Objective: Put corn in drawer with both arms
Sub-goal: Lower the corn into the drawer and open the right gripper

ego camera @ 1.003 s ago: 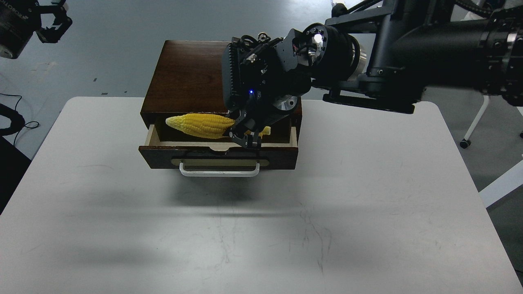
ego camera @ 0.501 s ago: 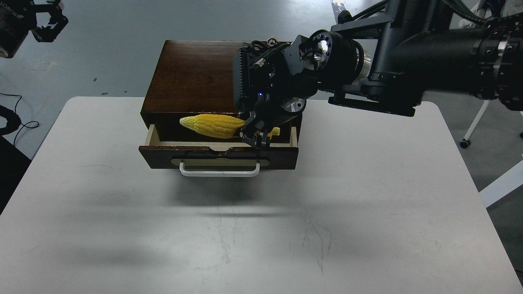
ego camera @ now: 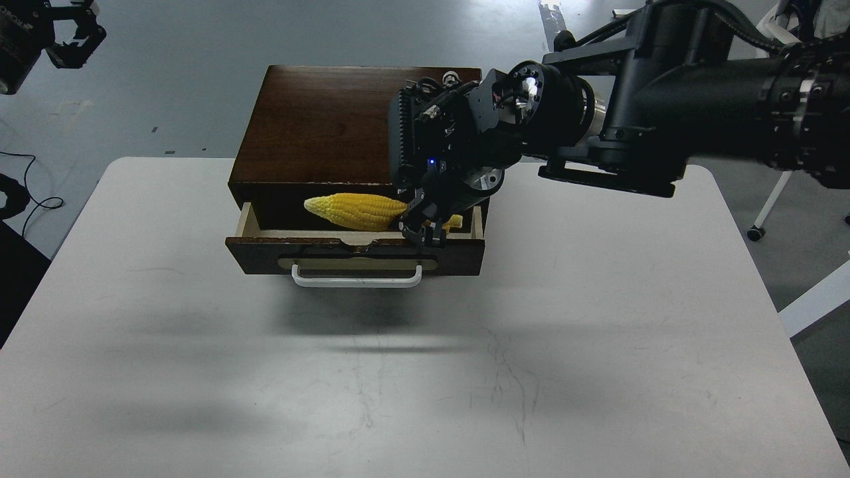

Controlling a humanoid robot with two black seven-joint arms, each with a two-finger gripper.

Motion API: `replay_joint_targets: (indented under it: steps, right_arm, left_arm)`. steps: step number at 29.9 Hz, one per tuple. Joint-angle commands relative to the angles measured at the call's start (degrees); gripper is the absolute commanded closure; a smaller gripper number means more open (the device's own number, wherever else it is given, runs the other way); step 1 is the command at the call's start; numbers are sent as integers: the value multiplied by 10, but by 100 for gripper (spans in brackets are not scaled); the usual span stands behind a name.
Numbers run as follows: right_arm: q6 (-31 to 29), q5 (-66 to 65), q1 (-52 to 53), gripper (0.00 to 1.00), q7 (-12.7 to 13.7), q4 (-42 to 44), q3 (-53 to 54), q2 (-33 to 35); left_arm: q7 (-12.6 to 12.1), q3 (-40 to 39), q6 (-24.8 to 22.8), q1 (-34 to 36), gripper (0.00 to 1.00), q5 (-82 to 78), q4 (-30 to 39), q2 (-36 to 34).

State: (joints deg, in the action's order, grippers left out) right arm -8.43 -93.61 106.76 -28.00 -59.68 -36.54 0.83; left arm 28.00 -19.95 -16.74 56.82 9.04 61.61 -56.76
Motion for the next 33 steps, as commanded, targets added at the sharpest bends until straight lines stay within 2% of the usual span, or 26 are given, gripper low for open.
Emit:
replay_joint_targets:
  steps: [1,5,12,13,15,24,33]
  right_arm:
    - [0,0,-1,62,0,0,1,0]
    - [0,0,-1,54,0,0,1,0]
    - [0,1,-1,52,0,-1,1,0]
    - [0,1,0,48,0,-1,0,0]
    - [0,1,0,47,0,-1,1,0]
    - [-1,4,3,29,0,-2,0,5]
    - [0,14,27,28,0,-7,7,21]
  left_arm:
    - [0,0,-5,0,1,0,0,-1]
    - [0,0,-5,0,1,0,0,-3]
    - [0,0,-5,0,1,0,0,-5]
    - [0,0,-5,0,1,0,0,-5]
    - [0,0,-5,0,1,0,0,-6]
    - [0,0,-5,0,1,0,0,-12]
    - [0,0,-5,0,1,0,0,-12]
